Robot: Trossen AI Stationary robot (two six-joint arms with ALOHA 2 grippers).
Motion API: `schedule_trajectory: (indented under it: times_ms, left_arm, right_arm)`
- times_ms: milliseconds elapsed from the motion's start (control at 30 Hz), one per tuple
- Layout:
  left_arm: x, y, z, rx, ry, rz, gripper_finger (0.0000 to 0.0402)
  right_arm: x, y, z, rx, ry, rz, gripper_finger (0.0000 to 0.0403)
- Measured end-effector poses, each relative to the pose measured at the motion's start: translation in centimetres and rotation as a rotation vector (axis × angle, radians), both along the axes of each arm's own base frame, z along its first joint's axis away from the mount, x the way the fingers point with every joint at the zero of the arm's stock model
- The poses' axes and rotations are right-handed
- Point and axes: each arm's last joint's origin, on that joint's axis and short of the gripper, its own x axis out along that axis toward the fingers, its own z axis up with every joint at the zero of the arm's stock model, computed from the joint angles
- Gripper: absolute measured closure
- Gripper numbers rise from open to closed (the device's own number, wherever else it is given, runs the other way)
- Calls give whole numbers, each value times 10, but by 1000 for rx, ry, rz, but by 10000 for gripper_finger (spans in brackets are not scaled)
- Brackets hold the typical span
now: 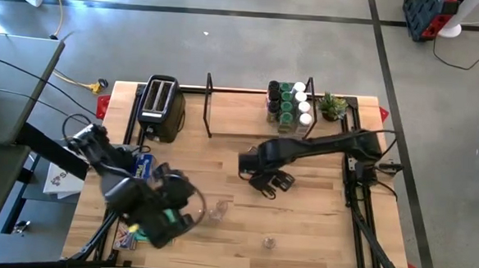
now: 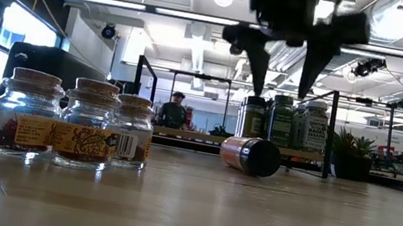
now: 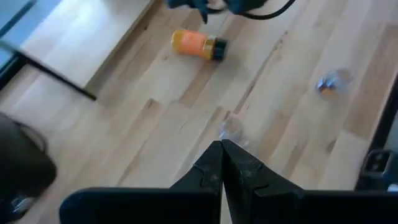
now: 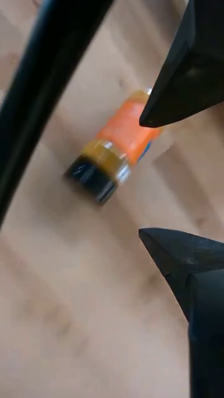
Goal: Shelf spices
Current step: Put the black seasoning bottle on the shelf and align it with the other black seasoning bottles
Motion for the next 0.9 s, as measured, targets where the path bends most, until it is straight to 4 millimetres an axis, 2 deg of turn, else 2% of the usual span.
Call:
schedule_trajectory:
  times_ms: [67,200,400,633,800,900]
  left_arm:
    - [-16,0,-2,1,-14,7,401]
    - [-43,3,-5,4,-57,8,401]
    - [-71,8,-3,-39,-96,-4,401]
    - [-81,5,-1,-62,-100,-29,402]
    - [-82,5,-2,-88,-66,-35,402]
    - [-82,5,-2,-98,-64,-27,402]
  right_arm:
    - [5,3,-10,-76,7,20,132]
    - [9,5,-24,-85,46,13,133]
    - [9,9,-24,160,67,96,135]
    - [20,0,-24,10,-45,109,139]
    - [24,0,-24,21,-86,147,139]
    - [26,-4,-29,11,-65,294,139]
